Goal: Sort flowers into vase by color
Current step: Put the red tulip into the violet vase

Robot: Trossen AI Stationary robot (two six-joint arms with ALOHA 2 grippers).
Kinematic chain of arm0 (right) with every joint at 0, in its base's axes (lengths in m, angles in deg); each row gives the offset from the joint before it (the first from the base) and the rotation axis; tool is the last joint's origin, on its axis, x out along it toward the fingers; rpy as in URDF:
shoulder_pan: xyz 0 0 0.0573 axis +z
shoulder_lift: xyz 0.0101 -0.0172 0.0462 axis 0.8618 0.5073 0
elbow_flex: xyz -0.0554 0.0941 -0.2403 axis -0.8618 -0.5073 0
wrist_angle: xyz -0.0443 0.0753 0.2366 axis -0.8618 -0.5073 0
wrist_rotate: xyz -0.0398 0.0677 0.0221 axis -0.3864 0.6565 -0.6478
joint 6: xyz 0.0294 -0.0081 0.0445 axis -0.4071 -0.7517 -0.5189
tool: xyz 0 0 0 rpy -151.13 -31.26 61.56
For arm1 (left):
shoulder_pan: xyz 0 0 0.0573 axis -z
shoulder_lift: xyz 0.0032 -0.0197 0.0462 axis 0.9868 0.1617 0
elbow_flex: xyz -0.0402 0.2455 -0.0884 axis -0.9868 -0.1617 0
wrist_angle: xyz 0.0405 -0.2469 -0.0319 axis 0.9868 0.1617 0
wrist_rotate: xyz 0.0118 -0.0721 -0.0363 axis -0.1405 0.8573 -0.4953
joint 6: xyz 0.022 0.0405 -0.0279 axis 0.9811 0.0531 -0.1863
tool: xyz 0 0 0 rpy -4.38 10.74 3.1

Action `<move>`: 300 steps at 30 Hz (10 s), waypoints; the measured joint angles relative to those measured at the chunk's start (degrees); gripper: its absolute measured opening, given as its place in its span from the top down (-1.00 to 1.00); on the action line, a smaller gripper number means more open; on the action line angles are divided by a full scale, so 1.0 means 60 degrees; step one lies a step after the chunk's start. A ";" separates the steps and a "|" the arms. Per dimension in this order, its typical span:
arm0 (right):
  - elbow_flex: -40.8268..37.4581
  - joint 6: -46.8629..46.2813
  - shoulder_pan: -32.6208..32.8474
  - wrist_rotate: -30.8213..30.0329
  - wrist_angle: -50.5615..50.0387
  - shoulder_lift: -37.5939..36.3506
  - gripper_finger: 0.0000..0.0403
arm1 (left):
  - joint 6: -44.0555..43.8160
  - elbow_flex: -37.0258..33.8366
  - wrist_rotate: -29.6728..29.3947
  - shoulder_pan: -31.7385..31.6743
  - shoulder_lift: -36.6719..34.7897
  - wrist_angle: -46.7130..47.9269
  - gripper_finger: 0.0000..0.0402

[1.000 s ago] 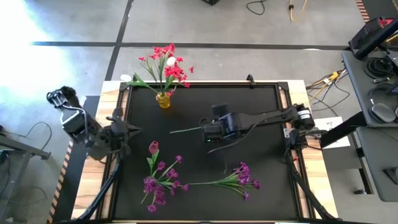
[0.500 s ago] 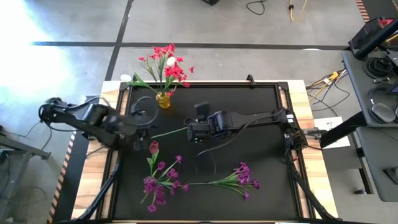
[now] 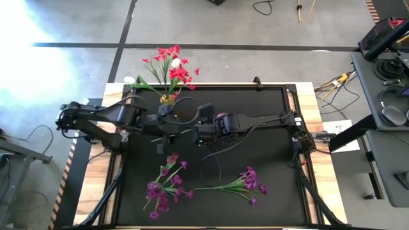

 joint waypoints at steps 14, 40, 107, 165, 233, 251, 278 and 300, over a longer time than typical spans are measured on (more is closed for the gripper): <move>-0.0011 -0.0066 0.0035 0.0010 0.0080 0.0000 0.91 | 0.0456 0.1283 0.0200 -0.0420 0.1431 0.0902 0.40; -0.0025 -0.0211 0.0137 0.0068 0.0426 -0.0044 0.91 | 0.0266 0.0900 0.0158 -0.0655 0.1393 0.1331 0.95; -0.5611 -0.0941 -0.0283 0.0661 0.6829 -0.4411 -0.07 | 0.0076 -0.7025 -0.0139 -0.0711 -0.6944 -0.6092 1.00; -0.6557 -0.1116 -0.0007 0.3065 2.0441 -0.0550 0.27 | 0.0497 -1.1985 0.3034 -0.0690 -0.6119 -1.9033 1.00; -0.7020 -0.0261 0.3737 0.2597 1.7823 -0.0318 0.96 | 0.2444 -1.1960 0.0276 -0.0693 -0.9533 -1.5425 0.61; -0.2440 0.0295 0.3021 0.2234 1.5260 0.2551 0.96 | 0.2259 -1.1960 0.0305 -0.0690 -1.0862 -1.3978 0.61; -0.2259 -0.1054 0.2548 0.2244 1.4134 0.2515 0.73 | 0.1921 -1.1960 0.0346 -0.0690 -1.1098 -1.3746 0.61; -0.2124 -0.1872 0.2213 0.2817 1.4003 0.2572 0.20 | 0.1845 -1.1960 0.0448 -0.0689 -1.1087 -1.3687 0.61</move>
